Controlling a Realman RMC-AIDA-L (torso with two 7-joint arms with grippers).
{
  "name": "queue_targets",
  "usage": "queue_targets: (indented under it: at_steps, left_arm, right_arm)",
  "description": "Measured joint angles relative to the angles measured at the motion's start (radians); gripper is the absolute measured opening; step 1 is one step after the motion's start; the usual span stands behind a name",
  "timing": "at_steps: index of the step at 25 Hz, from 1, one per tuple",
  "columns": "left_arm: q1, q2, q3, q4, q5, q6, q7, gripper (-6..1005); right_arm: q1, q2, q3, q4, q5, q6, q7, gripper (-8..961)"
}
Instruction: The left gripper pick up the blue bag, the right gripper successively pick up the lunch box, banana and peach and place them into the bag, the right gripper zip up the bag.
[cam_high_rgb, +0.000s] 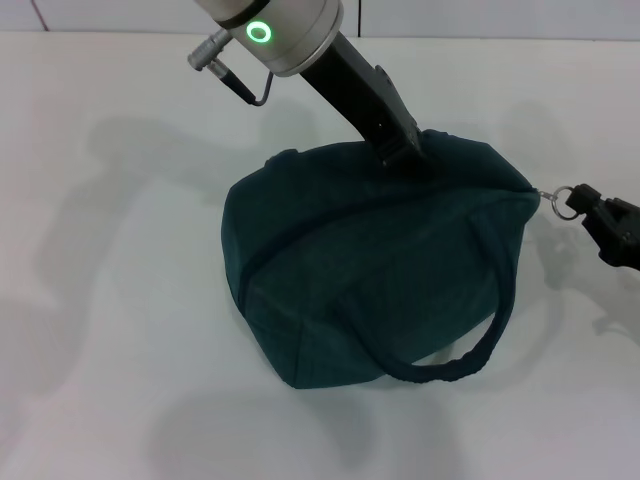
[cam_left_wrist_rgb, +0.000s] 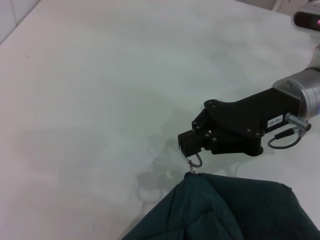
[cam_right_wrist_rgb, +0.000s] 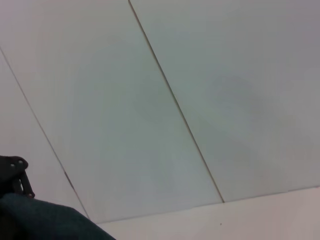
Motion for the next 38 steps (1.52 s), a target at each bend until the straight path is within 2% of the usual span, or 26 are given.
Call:
queue_targets:
  at_steps: [13, 18, 23, 27, 33, 38]
  left_arm:
    - [0.002, -0.004, -0.007, 0.005, 0.000, 0.015, 0.000, 118]
    - [0.014, -0.007, -0.013, 0.014, -0.011, 0.025, -0.002, 118]
    - [0.043, -0.010, -0.013, 0.045, -0.039, 0.025, -0.007, 117]
    - [0.086, -0.022, -0.014, 0.115, -0.050, 0.025, -0.010, 137]
    - [0.114, -0.022, -0.048, 0.153, -0.079, 0.025, -0.004, 197]
    - [0.145, -0.021, -0.095, 0.178, -0.130, 0.024, 0.033, 349]
  right_arm:
    - [0.003, -0.002, -0.023, 0.023, -0.003, 0.031, 0.000, 16]
    - [-0.007, -0.005, -0.045, 0.025, -0.002, -0.002, 0.008, 16]
    - [-0.029, -0.013, -0.065, 0.028, -0.003, -0.057, 0.010, 16]
    - [-0.051, -0.028, -0.072, 0.020, -0.004, -0.102, 0.012, 16]
    - [-0.061, -0.058, -0.069, 0.014, -0.002, -0.136, 0.035, 118]
    - [-0.054, -0.072, -0.068, 0.011, 0.003, -0.179, 0.038, 284]
